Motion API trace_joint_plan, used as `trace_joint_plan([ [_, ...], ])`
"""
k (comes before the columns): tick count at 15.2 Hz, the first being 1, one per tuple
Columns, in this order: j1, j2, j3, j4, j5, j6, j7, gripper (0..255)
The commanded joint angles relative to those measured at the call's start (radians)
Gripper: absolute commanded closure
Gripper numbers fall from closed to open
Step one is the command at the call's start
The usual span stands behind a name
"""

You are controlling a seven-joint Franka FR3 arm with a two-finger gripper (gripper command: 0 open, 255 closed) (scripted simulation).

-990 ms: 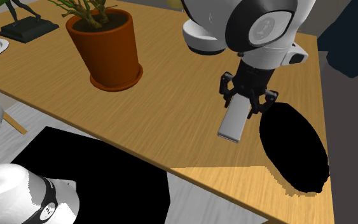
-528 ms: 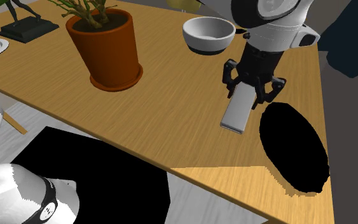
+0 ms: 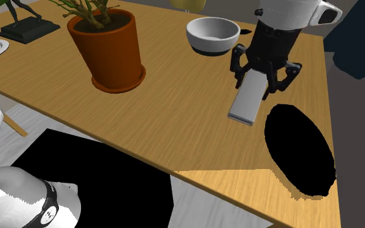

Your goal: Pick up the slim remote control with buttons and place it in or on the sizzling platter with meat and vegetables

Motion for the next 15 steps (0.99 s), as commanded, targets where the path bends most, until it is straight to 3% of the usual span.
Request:
trace_joint_plan([
  [1, 0.0, -0.009, 0.0, 0.016, 0.003, -0.025, -0.001, 255],
  [4, -0.001, -0.017, 0.0, 0.035, 0.005, -0.052, -0.003, 255],
  [7, -0.026, 0.052, -0.024, 0.126, -0.01, -0.076, -0.048, 255],
  [15, -0.087, 0.291, -0.079, 0.467, -0.044, -0.182, -0.166, 255],
])
